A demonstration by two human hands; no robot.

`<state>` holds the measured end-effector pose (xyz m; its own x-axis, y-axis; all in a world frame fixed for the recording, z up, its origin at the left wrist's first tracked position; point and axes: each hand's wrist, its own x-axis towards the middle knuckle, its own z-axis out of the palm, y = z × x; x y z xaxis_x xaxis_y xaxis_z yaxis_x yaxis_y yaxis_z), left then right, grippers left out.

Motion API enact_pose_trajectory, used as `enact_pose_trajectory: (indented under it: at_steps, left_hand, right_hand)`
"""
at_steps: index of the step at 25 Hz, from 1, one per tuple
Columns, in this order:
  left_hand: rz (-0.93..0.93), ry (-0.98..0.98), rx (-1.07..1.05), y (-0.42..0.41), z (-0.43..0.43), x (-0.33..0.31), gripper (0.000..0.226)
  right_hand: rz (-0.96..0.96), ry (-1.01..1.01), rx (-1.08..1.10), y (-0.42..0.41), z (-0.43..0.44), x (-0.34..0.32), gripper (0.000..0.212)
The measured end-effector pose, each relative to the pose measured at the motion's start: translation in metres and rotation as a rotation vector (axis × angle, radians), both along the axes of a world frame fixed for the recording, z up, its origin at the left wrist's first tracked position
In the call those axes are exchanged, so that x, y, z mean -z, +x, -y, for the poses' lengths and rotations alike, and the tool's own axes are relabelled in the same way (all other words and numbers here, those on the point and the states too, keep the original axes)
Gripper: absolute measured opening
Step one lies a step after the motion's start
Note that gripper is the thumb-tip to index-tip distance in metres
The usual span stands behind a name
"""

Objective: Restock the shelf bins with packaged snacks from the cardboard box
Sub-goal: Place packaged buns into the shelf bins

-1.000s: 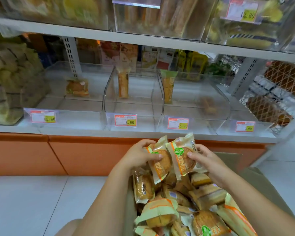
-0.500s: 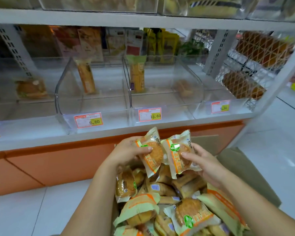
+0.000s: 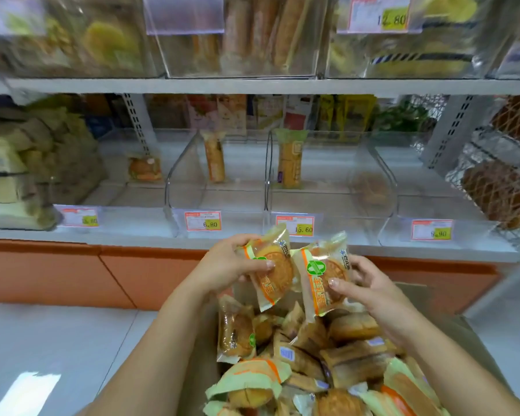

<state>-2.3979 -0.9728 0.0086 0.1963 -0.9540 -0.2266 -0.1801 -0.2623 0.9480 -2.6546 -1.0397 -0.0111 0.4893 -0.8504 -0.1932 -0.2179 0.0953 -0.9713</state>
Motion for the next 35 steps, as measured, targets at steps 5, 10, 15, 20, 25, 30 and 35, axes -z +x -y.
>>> enact_pose_trajectory:
  at_steps: [5, 10, 15, 20, 25, 30, 35]
  left_hand:
    - [0.005, -0.13, -0.136, 0.031, -0.017, -0.054, 0.043]
    - [-0.005, -0.252, -0.376, 0.101, -0.055, -0.073, 0.042]
    - [-0.027, -0.345, -0.717, 0.182, -0.088, -0.064, 0.036]
    - [-0.109, -0.387, -0.885, 0.236, -0.106, -0.043, 0.037]
    - [-0.233, -0.385, -0.917, 0.275, -0.111, -0.022, 0.039]
    - [-0.284, -0.344, -0.863, 0.296, -0.1, -0.01, 0.046]
    - [-0.292, -0.325, -0.861, 0.305, -0.097, -0.003, 0.044]
  right_hand:
    - [-0.031, -0.131, -0.045, 0.038, 0.012, -0.052, 0.062]
    - [-0.07, -0.317, -0.152, 0.133, 0.014, -0.103, 0.057]
    - [-0.118, -0.503, -0.276, 0.276, 0.028, -0.129, 0.043]
    - [-0.424, -0.75, -0.431, 0.423, 0.069, -0.124, 0.071]
    - [-0.801, -0.841, -0.552, 0.524, 0.109, -0.08, 0.067]
    - [-0.865, -0.848, -0.564, 0.559, 0.13, -0.035, 0.073]
    - [-0.9, -0.839, -0.515, 0.561, 0.14, -0.024, 0.081]
